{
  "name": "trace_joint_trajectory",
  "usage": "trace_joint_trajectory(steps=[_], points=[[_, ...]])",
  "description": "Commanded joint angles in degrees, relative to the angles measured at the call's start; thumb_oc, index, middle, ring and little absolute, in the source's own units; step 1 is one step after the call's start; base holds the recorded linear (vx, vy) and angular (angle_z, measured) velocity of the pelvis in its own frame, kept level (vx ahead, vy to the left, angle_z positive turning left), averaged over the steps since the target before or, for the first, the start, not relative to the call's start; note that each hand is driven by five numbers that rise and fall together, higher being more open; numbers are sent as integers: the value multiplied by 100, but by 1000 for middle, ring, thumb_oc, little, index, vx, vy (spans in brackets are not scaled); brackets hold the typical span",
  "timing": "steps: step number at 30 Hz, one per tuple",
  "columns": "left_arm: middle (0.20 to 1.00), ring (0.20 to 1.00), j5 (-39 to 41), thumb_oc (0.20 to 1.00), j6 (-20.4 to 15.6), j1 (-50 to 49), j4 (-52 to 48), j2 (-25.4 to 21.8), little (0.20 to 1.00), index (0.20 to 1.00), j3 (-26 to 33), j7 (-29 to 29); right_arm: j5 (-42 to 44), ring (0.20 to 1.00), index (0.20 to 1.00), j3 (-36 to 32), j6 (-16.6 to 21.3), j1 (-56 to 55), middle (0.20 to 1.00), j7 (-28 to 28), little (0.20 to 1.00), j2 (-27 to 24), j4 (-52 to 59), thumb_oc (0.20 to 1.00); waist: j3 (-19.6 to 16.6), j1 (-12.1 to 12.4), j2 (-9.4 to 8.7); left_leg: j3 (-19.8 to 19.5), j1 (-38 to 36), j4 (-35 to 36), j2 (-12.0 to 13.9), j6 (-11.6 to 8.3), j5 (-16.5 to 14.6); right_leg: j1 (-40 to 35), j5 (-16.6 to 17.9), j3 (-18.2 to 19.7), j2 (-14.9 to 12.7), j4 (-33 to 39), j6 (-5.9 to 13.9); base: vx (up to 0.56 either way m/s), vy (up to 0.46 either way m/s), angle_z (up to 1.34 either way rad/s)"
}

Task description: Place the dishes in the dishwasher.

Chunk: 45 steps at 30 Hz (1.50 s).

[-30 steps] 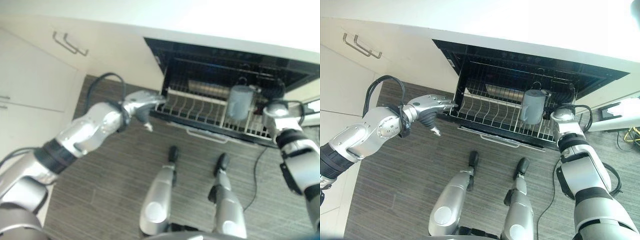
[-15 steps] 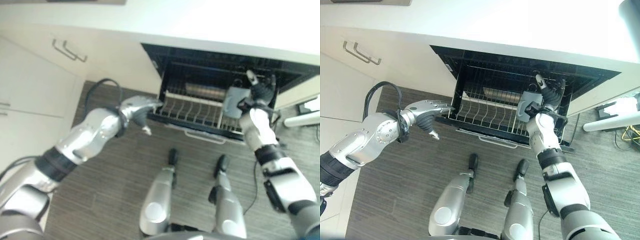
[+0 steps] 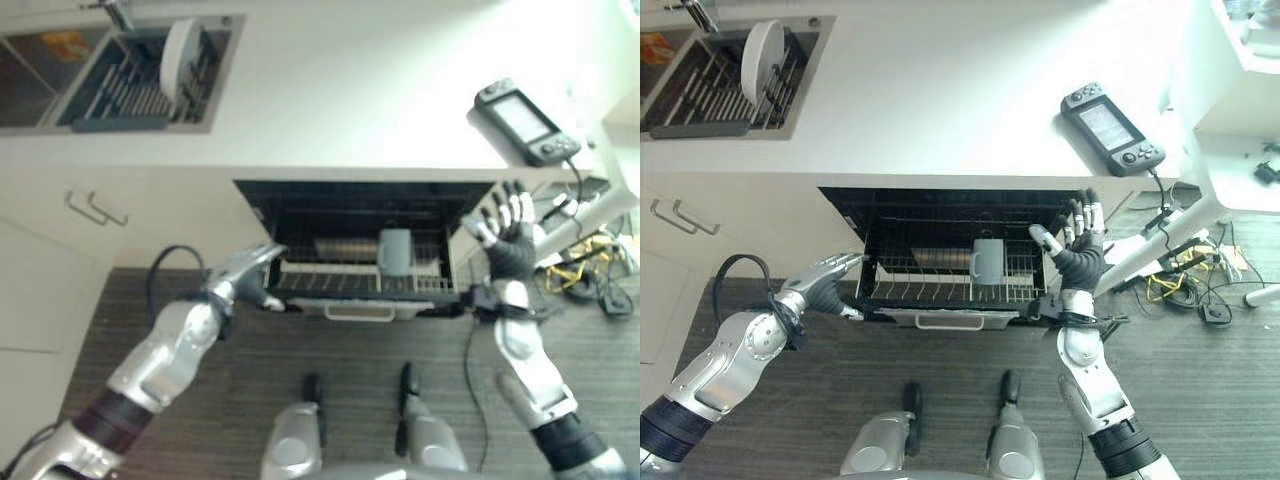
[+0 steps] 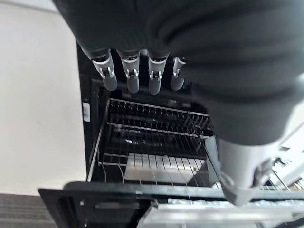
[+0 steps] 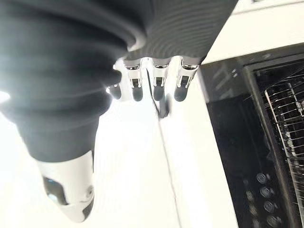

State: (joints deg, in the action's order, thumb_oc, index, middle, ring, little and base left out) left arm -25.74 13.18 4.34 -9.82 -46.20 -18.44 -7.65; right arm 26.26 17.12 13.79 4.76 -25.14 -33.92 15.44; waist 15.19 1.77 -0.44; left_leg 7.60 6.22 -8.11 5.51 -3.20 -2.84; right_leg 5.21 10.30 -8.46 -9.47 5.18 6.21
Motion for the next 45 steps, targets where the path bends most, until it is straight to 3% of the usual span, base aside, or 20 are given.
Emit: trace_joint_trajectory(steps=[1,4,5,6,12,16,25,26,28,31,32,33,34,35,37,38,39,41,43,45], points=[[1000,1000,2522,1000,-545,-180,274,467,1000,1000,387,926,684,1000,1000,-556,53,25,1000,1466,1000,319,101,1000,-234,22,-129,162,253,191,580,-402,606,-1203,-939,-81,-403,-147,552,30,30,-14],[1000,1000,4424,1000,-1536,-279,526,1199,1000,1000,730,1004,848,1000,1000,-794,110,-140,1000,2186,1000,544,37,1000,-434,-35,-184,213,-184,537,567,-350,645,-1267,-893,-85,-367,-132,516,22,46,-8],[1000,1000,4853,1000,-2190,-318,582,1499,1000,1000,987,1004,769,1000,1000,-870,141,-206,1000,2463,1000,682,-53,1000,-540,-51,-199,225,-401,735,556,-335,661,-1298,-856,-105,-358,-97,494,-4,45,-3],[1000,1000,4999,1000,-2468,-346,557,1632,1000,1000,1130,956,725,1000,1000,-915,139,-235,1000,2579,1000,741,-92,1000,-619,-58,-207,227,-484,848,549,-325,689,-1281,-811,-104,-347,-66,476,-7,33,0],[1000,1000,4732,1000,-3535,-292,434,1945,1000,1000,1685,876,870,1000,1000,-1118,175,-281,1000,3103,1000,887,-199,1000,-991,-115,-173,139,-920,1311,454,-292,663,-1206,-742,-129,-269,-18,405,0,34,6],[1000,1000,4637,1000,-3837,-303,184,1981,1000,1000,2050,770,810,1000,1000,-1246,24,-398,1000,3318,1000,1144,-243,1000,-1139,-166,-115,88,-1055,1311,382,-241,528,-1217,-744,-162,-260,-18,371,74,31,5],[1000,1000,4265,1000,-4007,-453,-37,1845,1000,1000,2140,818,820,1000,1000,-1357,-9,-589,1000,3352,1000,1233,-349,1000,-1240,-211,-24,-3,-1157,1311,291,-195,398,-1163,-684,-220,-268,-18,383,48,-9,4],[1000,1000,5842,1000,-2606,340,554,2233,1000,1000,1615,200,1217,1000,1000,-1330,-83,365,1000,3038,1000,950,-879,1000,-1106,-128,-35,-276,-1217,1112,-450,178,89,-1016,-1029,-144,468,-390,-93,0,0,0],[1000,1000,5965,1000,-2627,316,639,2243,1000,1000,1649,138,1328,1000,1000,-1338,-34,295,1000,3230,1000,966,-850,1000,-1132,-169,-31,-262,-1241,1075,-452,202,53,-1005,-1071,-66,482,-460,-103,22,0,-1],[1000,1000,6072,1000,-2658,234,638,2278,1000,1000,1644,102,1343,1000,1000,-1424,-54,232,1000,3254,1000,988,-807,1000,-1091,-226,-92,-123,-1077,336,-555,232,-238,-964,-1159,100,467,-677,-155,10,2,-13],[1000,1000,6101,1000,-2668,199,600,2302,1000,1000,1603,53,1290,1000,1000,-1513,71,165,1000,3218,1000,917,-770,1000,-972,-240,-172,-17,-714,-540,-547,126,-290,-950,-1143,151,403,-735,-218,-85,126,-4],[1000,1000,6088,1000,-2644,206,575,2324,1000,1000,1543,19,1257,1000,1000,-1573,54,197,1000,3153,1000,847,-767,1000,-879,-245,-195,-89,-532,-798,-395,20,-190,-934,-1074,141,363,-698,-223,-116,341,13],[1000,1000,6002,1000,-2712,239,584,2340,1000,1000,1491,90,1295,1000,1000,-1599,-24,315,1000,3184,1000,794,-790,1000,-853,-299,-185,-80,-600,-638,-63,-89,-32,-919,-1026,175,303,-641,-197,-86,673,25],[1000,1000,6111,1000,-2753,275,596,2333,1000,1000,1546,192,1256,1000,1000,-1584,-194,433,1000,3229,1000,743,-777,1000,-863,-299,-100,-319,-796,-185,261,-207,245,-924,-1040,251,208,-646,-113,-13,780,5],[1000,1000,6176,1000,-2790,246,580,2321,1000,1000,1660,235,1256,1000,1000,-1559,-346,476,1000,3237,1000,668,-667,1000,-874,-302,14,-523,-1018,275,544,-296,433,-865,-1168,344,58,-881,-11,16,761,-66],[1000,1000,6210,1000,-2898,273,626,2328,1000,1000,1696,254,1260,1000,1000,-1637,-384,455,1000,3217,1000,592,-606,1000,-851,-360,107,-496,-1083,486,777,-389,517,-738,-1292,379,-115,-1200,100,-35,792,-75],[1000,1000,6299,1000,-2966,371,742,2338,1000,1000,1666,224,1284,1000,1000,-1709,-353,439,1000,3195,1000,557,-619,1000,-815,-426,129,-405,-1045,464,851,-458,483,-659,-1316,394,-270,-1352,194,-55,984,-30],[1000,1000,6176,1000,-2911,563,1049,2394,1000,1000,1527,87,1323,1000,1000,-1926,-277,292,1000,3128,1000,637,-725,1000,-767,-523,71,-188,-935,242,639,-502,126,-658,-991,270,-885,-1345,412,-26,824,40],[1000,1000,6087,1000,-2659,315,780,2214,1000,1000,1713,44,1570,1000,1000,-2167,-346,-26,1000,3224,1000,717,-638,1000,-767,-423,-45,-165,-918,83,122,-271,-198,-659,-216,11,-1373,-1089,472,13,727,51],[1000,1000,6118,1000,-2646,71,675,2107,1000,1000,2014,-70,1524,1000,1000,-2086,-306,-32,1000,3271,1000,857,-681,1000,-772,-305,-9,67,-1096,331,-20,-66,-204,-528,-380,-284,-1225,-1443,446,-10,589,-10]])
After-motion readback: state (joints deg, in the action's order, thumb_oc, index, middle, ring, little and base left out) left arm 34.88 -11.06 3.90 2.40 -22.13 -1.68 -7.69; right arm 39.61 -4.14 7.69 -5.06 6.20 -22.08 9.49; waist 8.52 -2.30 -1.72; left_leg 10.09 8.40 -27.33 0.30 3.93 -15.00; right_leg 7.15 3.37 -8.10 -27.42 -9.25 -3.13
